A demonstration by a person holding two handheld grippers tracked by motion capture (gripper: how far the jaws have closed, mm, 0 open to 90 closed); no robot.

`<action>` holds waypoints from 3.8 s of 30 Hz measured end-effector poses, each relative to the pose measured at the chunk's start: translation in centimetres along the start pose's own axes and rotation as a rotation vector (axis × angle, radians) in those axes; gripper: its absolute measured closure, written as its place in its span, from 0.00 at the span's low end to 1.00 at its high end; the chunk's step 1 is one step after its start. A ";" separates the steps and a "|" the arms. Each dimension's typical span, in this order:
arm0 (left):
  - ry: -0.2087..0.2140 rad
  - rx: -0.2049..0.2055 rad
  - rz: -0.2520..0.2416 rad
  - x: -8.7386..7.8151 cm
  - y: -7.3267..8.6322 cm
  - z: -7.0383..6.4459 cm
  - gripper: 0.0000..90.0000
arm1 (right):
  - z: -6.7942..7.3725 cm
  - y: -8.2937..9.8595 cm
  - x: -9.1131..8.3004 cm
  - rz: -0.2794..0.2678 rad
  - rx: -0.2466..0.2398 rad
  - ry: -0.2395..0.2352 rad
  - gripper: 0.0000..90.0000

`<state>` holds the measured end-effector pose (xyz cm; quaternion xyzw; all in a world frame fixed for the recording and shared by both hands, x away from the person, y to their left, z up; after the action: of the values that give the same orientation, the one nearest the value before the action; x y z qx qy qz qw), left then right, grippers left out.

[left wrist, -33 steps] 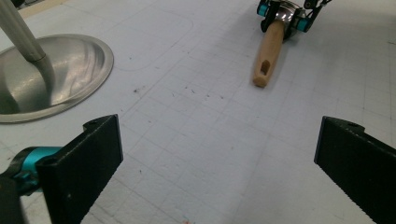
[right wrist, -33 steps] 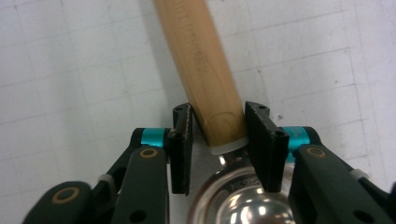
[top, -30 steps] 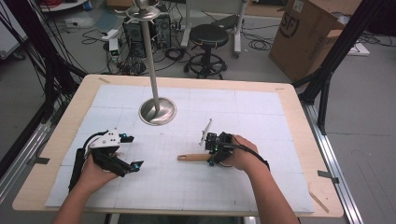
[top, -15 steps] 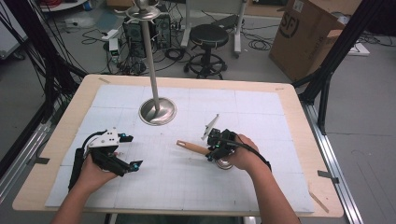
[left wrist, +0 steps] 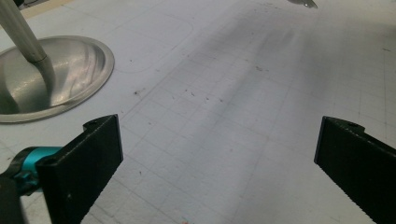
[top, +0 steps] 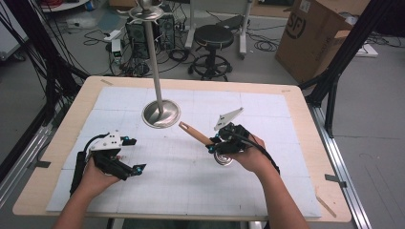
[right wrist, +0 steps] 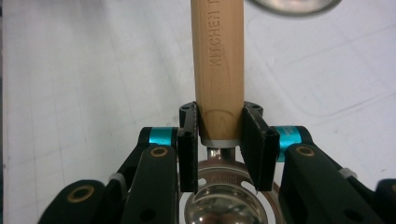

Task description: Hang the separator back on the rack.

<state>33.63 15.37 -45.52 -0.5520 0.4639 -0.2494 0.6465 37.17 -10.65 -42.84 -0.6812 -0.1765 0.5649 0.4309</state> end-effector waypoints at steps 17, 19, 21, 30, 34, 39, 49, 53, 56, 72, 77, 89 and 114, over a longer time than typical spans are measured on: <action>-0.005 -0.003 -0.010 -0.1 -0.1 0.2 0.02 | -0.8 -4.8 -1.0 -0.224 0.037 0.071 0.77; -0.008 -0.007 -0.014 -0.2 -0.2 0.3 0.02 | -1.0 -5.4 -1.1 -0.249 0.047 0.076 0.77; -0.007 -0.007 -0.011 -0.2 -0.2 0.3 0.02 | -1.3 -6.2 -1.3 -0.278 0.045 0.089 0.77; -0.005 -0.006 -0.015 -0.2 -0.2 0.2 0.02 | -2.4 -10.0 -2.5 -0.389 0.080 0.123 0.77; -0.001 -0.006 -0.012 -0.2 -0.2 0.1 0.02 | -2.7 -11.3 -2.9 -0.411 0.088 0.137 0.77; 0.002 0.001 -0.007 -0.1 -0.1 0.1 0.02 | -2.7 -12.6 -3.0 -0.421 0.079 0.145 0.77; 0.004 -0.002 -0.003 0.0 -0.1 0.0 0.02 | -3.4 -14.7 -3.4 -0.471 0.089 0.181 0.77; 0.007 -0.002 -0.001 0.0 0.0 0.0 0.02 | -3.6 -15.7 -3.7 -0.480 0.084 0.193 0.77; 0.009 0.001 -0.005 -0.1 -0.1 -0.1 0.02 | -3.8 -16.5 -4.0 -0.487 0.086 0.195 0.77; 0.008 -0.005 -0.011 -0.2 -0.2 -0.1 0.02 | -4.6 -20.4 -4.6 -0.434 -0.007 0.186 0.77; 0.003 -0.010 -0.013 -0.3 -0.2 0.0 0.02 | -5.0 -21.6 -4.6 -0.443 -0.018 0.189 0.77; 0.002 0.001 0.003 -0.4 0.1 0.1 0.02 | -6.0 -22.3 -3.6 -0.428 -0.010 0.202 0.77; 0.003 -0.005 0.004 -0.4 0.3 0.2 0.02 | -7.3 -22.9 0.1 -0.403 0.026 0.172 0.77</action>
<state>33.59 15.90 -45.66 -0.5524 0.4667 -0.2479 0.6446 49.54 -0.40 -24.93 -0.6720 -0.2644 0.4094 0.5575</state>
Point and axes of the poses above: each handheld gripper's, and its own axes: x roughly forward along the jaws, y roughly out of its underside, z roughly to its left, the point moved 9 cm from there along x, roughly forward along the jaws, and after that the axes turned 10 degrees about -z, right-handed, at the moved point
